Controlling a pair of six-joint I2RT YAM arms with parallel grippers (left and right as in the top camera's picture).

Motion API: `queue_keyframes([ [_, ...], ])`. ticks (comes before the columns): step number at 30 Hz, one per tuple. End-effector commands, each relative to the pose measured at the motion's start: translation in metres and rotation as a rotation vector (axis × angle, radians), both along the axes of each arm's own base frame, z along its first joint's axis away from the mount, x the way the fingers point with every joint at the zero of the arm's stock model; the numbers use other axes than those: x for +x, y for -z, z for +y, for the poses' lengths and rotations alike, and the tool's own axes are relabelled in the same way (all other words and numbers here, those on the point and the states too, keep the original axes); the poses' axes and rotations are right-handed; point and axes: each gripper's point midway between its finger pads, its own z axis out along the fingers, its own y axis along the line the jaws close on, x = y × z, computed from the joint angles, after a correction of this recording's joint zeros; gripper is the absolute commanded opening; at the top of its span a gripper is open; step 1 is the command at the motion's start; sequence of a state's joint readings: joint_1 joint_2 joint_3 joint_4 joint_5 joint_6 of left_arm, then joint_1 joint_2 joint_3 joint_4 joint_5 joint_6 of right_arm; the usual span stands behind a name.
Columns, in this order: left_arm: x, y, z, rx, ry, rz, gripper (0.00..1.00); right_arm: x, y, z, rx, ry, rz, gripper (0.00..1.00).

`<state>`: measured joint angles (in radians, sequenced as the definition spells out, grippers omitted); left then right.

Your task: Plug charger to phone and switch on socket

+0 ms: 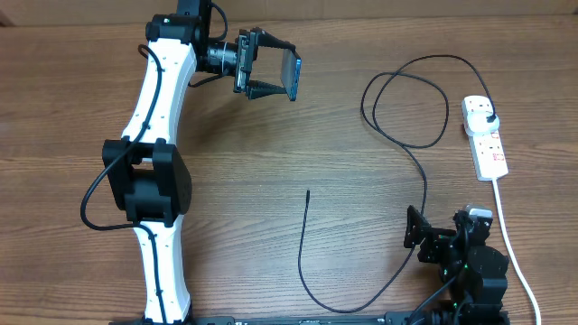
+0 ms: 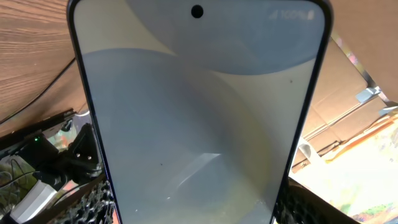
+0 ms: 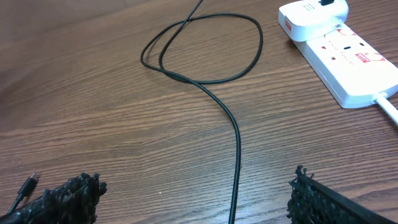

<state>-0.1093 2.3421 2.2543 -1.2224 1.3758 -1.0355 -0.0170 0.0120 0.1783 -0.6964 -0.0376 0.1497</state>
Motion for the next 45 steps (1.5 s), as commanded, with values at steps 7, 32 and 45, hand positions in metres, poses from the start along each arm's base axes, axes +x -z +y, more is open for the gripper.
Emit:
queue_keyframes([
  [7,0.000,-0.014,-0.002,-0.031,0.017,-0.071,0.04,-0.001,0.007,0.002,0.006,-0.009,0.017,1.00],
  [32,0.013,0.055,0.003,0.406,-0.050,-0.123,0.04,-0.001,0.007,0.002,0.006,-0.009,0.017,1.00],
  [45,0.000,0.097,0.026,0.721,-0.056,-0.065,0.04,-0.001,0.007,0.002,0.005,-0.008,0.017,1.00],
])
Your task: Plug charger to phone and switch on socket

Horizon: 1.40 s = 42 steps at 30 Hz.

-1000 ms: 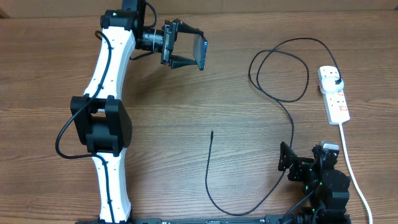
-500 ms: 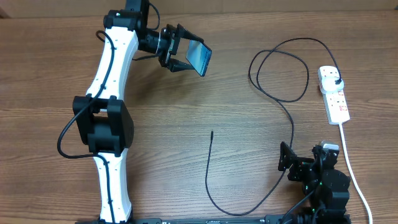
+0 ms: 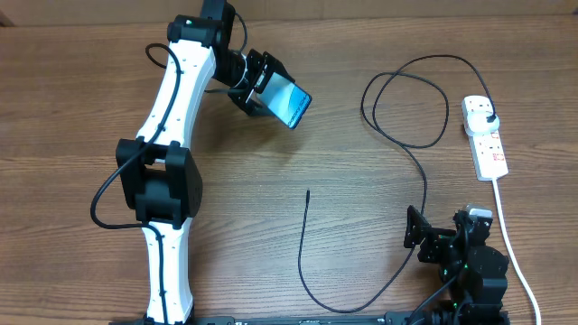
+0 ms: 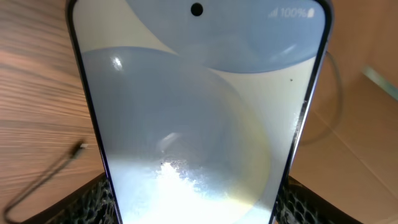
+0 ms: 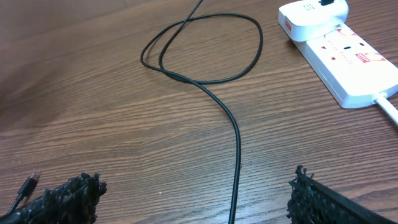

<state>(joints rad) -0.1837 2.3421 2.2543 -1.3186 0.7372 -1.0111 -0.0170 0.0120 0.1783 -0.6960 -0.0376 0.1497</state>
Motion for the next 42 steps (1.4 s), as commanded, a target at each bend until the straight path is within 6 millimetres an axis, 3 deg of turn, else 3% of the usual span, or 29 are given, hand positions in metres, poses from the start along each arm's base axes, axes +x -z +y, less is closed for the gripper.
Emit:
queue_keyframes([
  [1,0.002,0.003,0.010,0.103,0.006,-0.035,0.04,-0.001,0.008,0.002,0.005,-0.008,0.018,1.00],
  [13,-0.011,0.021,0.038,0.287,-0.008,0.024,0.04,-0.001,0.008,0.002,0.005,-0.008,0.018,1.00],
  [33,-0.011,0.021,0.038,0.286,0.006,0.013,0.04,-0.001,0.007,-0.006,-0.016,0.030,0.016,1.00],
  [42,-0.011,0.020,0.038,0.286,0.007,0.012,0.04,0.014,-0.026,-0.005,0.014,0.038,-0.134,1.00],
])
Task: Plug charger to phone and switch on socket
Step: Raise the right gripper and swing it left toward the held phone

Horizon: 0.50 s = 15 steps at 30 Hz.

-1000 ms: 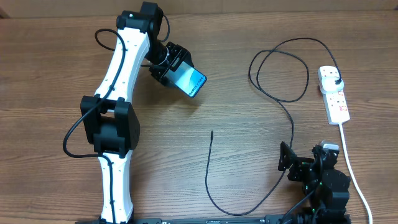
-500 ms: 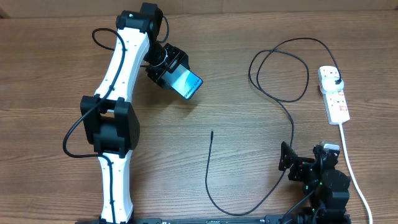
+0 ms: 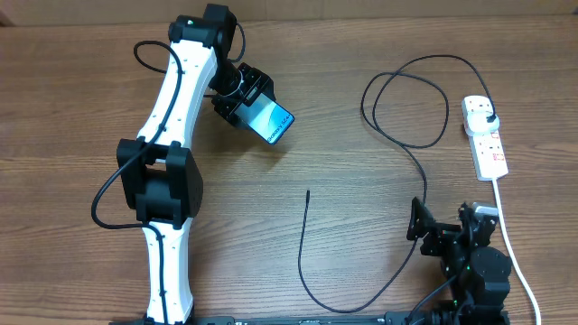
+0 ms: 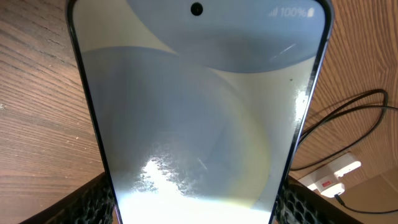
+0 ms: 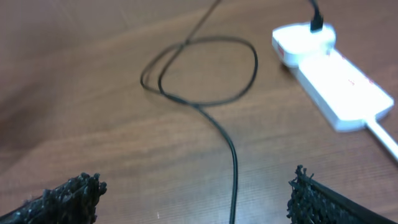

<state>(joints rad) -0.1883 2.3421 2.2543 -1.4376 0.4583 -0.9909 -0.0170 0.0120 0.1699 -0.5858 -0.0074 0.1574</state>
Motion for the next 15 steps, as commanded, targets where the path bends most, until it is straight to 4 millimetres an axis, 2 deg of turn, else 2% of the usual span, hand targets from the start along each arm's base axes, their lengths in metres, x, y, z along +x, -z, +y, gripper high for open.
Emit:
queue_keyframes([
  [1,0.005,-0.009,-0.003,-0.009,0.020,-0.038,0.04,0.005,-0.013,0.001,0.047,0.015,-0.063,1.00],
  [9,0.005,-0.009,-0.003,-0.009,0.020,-0.038,0.04,0.005,-0.023,0.009,0.067,-0.032,-0.089,1.00],
  [15,0.005,-0.009,-0.003,-0.009,0.020,-0.038,0.04,0.002,-0.060,0.009,0.062,-0.035,-0.146,1.00],
])
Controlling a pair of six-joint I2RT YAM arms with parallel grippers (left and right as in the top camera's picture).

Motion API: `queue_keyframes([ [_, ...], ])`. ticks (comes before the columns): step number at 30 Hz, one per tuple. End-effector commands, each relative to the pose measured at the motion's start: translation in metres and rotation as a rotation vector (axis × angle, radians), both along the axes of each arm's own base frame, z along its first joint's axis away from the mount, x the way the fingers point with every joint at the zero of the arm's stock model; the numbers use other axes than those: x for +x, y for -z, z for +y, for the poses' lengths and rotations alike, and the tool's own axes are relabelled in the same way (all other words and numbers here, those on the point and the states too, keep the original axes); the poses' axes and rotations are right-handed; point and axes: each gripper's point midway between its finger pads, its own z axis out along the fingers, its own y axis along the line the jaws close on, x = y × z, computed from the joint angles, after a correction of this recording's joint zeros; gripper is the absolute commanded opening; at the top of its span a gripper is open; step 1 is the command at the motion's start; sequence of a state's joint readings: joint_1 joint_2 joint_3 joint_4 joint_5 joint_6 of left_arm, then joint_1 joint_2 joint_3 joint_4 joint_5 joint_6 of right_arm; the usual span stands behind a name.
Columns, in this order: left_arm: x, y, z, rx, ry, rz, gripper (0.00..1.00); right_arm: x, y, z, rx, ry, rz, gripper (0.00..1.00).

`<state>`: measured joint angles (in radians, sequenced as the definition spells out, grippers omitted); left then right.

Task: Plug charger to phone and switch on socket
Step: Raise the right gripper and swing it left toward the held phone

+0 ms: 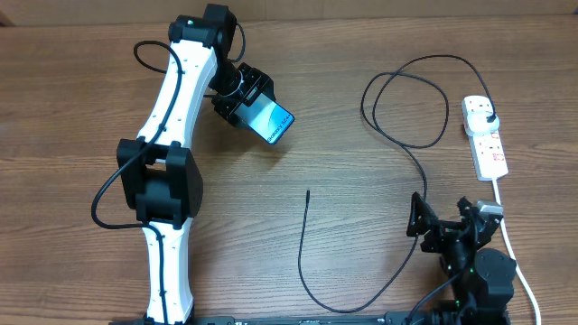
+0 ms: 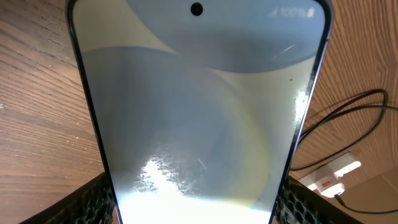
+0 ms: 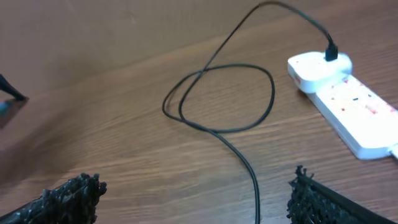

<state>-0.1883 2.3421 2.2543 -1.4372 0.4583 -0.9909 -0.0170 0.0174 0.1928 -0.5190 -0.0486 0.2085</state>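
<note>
My left gripper [image 1: 248,104] is shut on the phone [image 1: 270,122], whose lit screen fills the left wrist view [image 2: 199,112], held over the table's far middle. The black charger cable [image 1: 411,153] loops from the white socket strip [image 1: 486,143] down the right side; its free plug end [image 1: 308,192] lies mid-table. My right gripper [image 1: 444,224] stands open near the front right, the cable [image 3: 249,171] running between its fingers [image 3: 71,196] on the table.
The strip's white lead [image 1: 508,239] runs down the right edge past the right arm. The charger's plug sits in the strip's far end [image 3: 320,62]. Bare wooden table [image 1: 72,217] lies left and in the middle.
My right gripper has lifted and tilted a little, so the cable loop and strip sit lower and further right in its view. The left gripper and phone have not moved.
The left gripper held the phone high at the far middle, screen edge-on. Then it was lower and turned, and later lower still with the screen facing up. The right gripper stayed open by the cable and has now shifted slightly.
</note>
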Motion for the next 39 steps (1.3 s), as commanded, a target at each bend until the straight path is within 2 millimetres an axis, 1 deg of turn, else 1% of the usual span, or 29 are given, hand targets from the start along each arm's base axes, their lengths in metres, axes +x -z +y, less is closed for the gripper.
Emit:
queue_keyframes([
  [1,0.005,-0.009,-0.003,-0.009,0.020,-0.038,0.04,-0.003,-0.038,0.002,0.001,-0.010,-0.064,1.00],
  [4,0.005,-0.009,-0.003,-0.009,0.020,-0.037,0.04,-0.001,-0.058,0.002,-0.003,-0.011,-0.053,1.00],
  [7,0.005,-0.009,-0.003,-0.009,0.020,-0.037,0.04,0.004,-0.072,0.002,-0.002,-0.012,-0.026,1.00],
  [10,0.005,-0.009,-0.003,-0.009,0.020,-0.037,0.04,0.012,-0.081,0.003,-0.001,-0.017,0.021,1.00],
  [12,0.005,-0.009,-0.003,-0.009,0.020,-0.038,0.04,0.018,-0.086,0.009,-0.015,-0.058,0.062,1.00],
  [13,0.005,-0.009,-0.003,-0.009,0.020,-0.038,0.04,0.026,-0.091,0.016,-0.019,-0.107,0.105,1.00],
  [17,0.005,-0.009,-0.003,-0.009,0.020,-0.038,0.04,0.042,-0.096,0.028,0.016,-0.175,0.195,1.00],
  [22,0.005,-0.009,-0.003,-0.009,0.020,-0.037,0.04,0.063,-0.097,0.052,0.090,-0.309,0.283,1.00],
  [25,0.005,-0.009,-0.003,-0.009,0.020,-0.037,0.04,0.073,-0.093,0.070,0.153,-0.410,0.335,1.00],
  [29,0.005,-0.009,-0.003,-0.009,0.020,-0.037,0.04,0.080,-0.083,0.096,0.266,-0.564,0.416,1.00],
  [32,0.005,-0.009,-0.003,-0.009,0.020,-0.037,0.04,0.082,-0.070,0.113,0.362,-0.666,0.483,1.00],
  [36,0.005,-0.009,-0.003,-0.010,0.020,-0.038,0.04,0.085,-0.064,0.128,0.456,-0.772,0.514,1.00],
  [39,0.005,-0.009,-0.003,-0.011,0.020,-0.037,0.04,0.092,-0.062,0.131,0.476,-0.795,0.503,1.00],
])
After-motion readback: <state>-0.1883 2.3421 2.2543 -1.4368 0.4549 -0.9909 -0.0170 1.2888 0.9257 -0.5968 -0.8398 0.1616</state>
